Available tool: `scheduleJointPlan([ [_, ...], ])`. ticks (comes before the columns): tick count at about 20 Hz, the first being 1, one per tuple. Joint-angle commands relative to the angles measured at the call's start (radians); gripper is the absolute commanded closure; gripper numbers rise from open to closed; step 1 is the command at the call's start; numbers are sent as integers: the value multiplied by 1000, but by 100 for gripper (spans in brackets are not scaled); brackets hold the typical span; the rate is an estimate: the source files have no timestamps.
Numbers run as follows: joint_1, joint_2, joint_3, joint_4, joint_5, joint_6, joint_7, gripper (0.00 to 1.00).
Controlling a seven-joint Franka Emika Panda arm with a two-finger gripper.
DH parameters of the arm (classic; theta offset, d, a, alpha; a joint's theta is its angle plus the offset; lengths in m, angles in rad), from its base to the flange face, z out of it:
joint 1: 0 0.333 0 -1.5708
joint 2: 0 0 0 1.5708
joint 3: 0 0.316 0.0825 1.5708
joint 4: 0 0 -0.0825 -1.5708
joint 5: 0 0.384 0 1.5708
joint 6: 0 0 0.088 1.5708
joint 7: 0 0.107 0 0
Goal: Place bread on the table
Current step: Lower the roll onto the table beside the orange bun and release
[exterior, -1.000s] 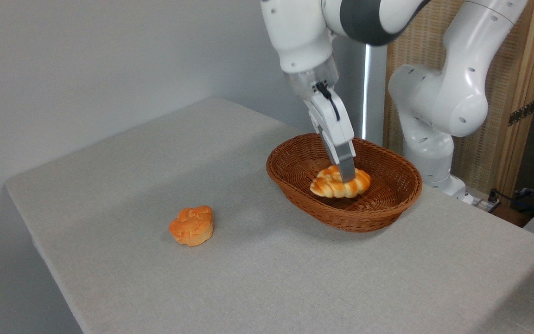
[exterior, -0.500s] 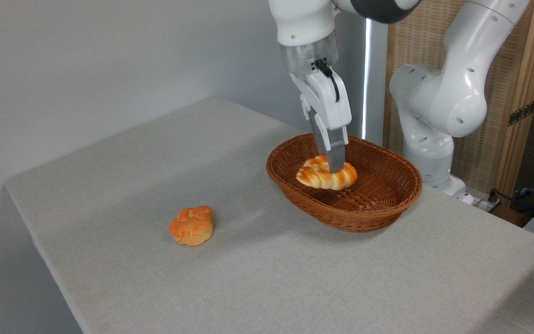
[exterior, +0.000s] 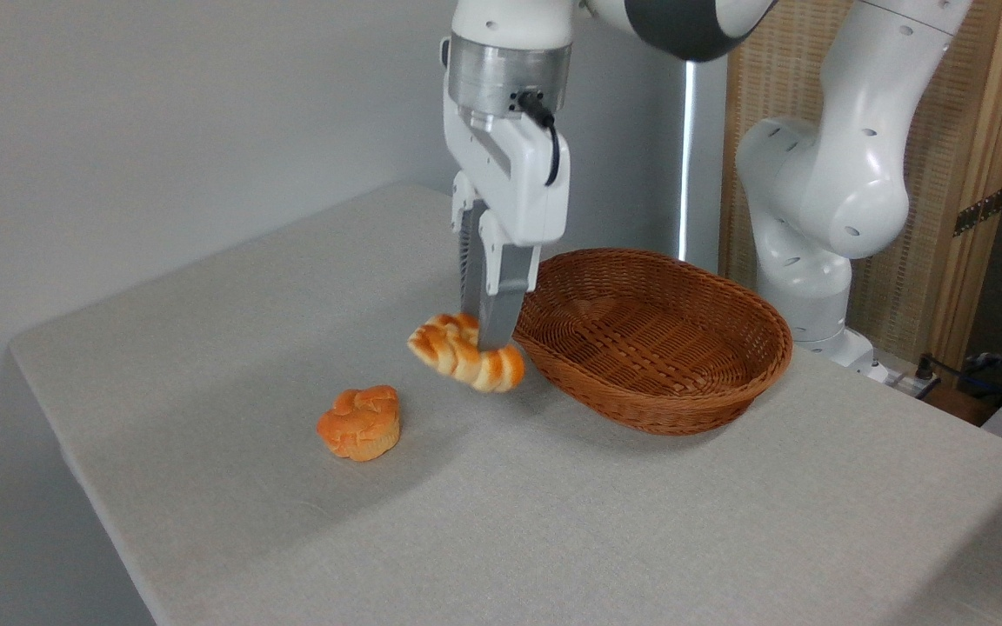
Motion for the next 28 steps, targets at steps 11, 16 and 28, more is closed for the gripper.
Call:
scheduleJointPlan([
  [11,-42,83,101,10,55,60,76,11],
  [16,-42,82,101,10,47,57,59,3],
  [28,-42,74,94,19,26,22,-109,0],
])
